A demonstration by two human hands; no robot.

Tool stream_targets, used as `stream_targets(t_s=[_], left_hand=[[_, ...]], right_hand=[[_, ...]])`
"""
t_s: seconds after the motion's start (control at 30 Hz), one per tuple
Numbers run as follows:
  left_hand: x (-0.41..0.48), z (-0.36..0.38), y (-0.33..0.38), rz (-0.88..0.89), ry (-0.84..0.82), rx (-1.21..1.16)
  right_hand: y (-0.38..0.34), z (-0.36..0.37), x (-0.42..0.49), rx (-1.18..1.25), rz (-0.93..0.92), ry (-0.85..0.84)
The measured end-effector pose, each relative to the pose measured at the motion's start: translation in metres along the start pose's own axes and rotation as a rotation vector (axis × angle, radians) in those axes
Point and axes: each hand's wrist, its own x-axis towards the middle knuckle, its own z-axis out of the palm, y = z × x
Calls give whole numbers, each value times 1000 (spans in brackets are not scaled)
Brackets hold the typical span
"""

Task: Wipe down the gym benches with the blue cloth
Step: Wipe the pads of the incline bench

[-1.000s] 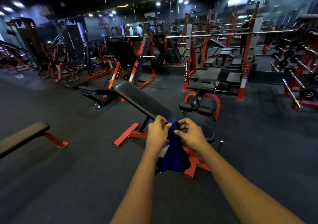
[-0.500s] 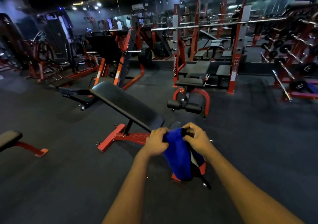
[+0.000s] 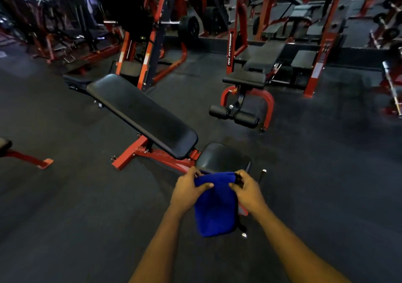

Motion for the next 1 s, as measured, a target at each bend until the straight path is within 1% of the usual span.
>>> stream_targets(t_s=[0.13, 0.33, 0.43, 0.53, 0.67, 0.77, 0.8, 0.83, 0.87, 0.93, 0.97, 1.0], left_hand=[[50, 27, -31, 7, -97, -35], [133, 86, -80, -6, -164, -58], [166, 112, -96, -13, -149, -65], [194, 139, -114, -26, -104, -97], [236, 179, -137, -38, -47, -174], [264, 204, -160, -8, -70, -181], [272, 210, -168, -10, -63, -158], [282, 221, -184, -20, -50, -121], [290, 228, -200, -42, -30, -75], [311, 245, -234, -107, 46, 27], [319, 251, -249, -140, 84, 75], [331, 260, -268, -163, 128, 122]], right_hand=[[31, 9, 47, -33, 101, 83], [75, 22, 126, -92, 182, 241], [95, 25, 157, -154, 172, 275], [115, 29, 190, -220, 113, 301], [153, 36, 249, -265, 51, 450], [195, 39, 297, -261, 115, 540], [209, 40, 313, -295, 161, 520], [229, 44, 330, -363, 215, 436], [243, 48, 342, -442, 265, 300], [276, 63, 366, -601, 289, 34], [290, 70, 372, -682, 277, -36], [306, 81, 379, -759, 249, -44]])
